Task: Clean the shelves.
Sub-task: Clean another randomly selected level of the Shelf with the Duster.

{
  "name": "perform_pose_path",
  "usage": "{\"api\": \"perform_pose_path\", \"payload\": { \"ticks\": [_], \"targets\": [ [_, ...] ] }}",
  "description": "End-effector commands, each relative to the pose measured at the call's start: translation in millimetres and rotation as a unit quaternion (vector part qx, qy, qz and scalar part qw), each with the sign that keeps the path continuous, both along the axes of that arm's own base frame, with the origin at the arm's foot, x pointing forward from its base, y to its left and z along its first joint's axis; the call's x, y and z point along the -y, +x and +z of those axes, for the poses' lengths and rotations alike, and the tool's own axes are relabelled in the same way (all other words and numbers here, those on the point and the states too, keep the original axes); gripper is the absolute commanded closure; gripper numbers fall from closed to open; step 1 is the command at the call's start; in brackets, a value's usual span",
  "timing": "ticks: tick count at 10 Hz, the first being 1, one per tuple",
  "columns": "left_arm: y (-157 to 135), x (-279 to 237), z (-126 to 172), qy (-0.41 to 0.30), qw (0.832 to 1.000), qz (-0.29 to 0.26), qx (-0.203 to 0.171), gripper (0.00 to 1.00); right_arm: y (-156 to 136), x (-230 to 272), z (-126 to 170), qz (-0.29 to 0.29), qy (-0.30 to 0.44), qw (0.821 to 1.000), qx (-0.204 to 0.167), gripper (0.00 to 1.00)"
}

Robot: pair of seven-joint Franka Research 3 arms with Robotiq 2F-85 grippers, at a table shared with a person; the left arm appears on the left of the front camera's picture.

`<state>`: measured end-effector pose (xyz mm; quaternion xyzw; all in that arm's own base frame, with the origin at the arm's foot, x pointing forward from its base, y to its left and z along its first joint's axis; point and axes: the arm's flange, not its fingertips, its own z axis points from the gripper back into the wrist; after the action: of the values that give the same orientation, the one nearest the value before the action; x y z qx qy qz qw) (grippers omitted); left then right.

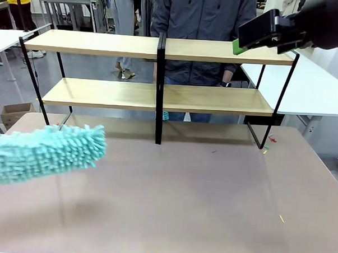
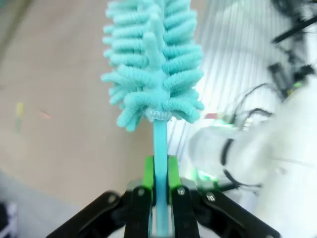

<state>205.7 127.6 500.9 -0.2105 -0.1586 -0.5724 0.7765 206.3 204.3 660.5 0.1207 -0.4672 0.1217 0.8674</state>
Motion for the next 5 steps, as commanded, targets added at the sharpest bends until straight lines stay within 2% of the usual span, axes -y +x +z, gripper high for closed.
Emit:
{"api": "perform_pose_path", "payload": {
  "ticks": [1,3,4,5],
  "targets": [
    [-30,-48,25,-0.117,0.993,0.011,-0.008,0.88,0,1,-1,-0.001,0.003,1.0,-0.001,0.0],
    [-54,-100,76,-0.214,0.972,0.09,-0.016,0.88,0,1,-1,-0.001,0.003,1.0,-0.001,0.0],
    [-61,-120,98,-0.267,0.951,0.153,-0.019,0.88,0,1,-1,-0.001,0.003,1.0,-0.001,0.0],
    [-68,-137,116,-0.335,0.924,0.185,-0.013,0.88,0,1,-1,-0.001,0.003,1.0,-0.001,0.0]
  ]
}}
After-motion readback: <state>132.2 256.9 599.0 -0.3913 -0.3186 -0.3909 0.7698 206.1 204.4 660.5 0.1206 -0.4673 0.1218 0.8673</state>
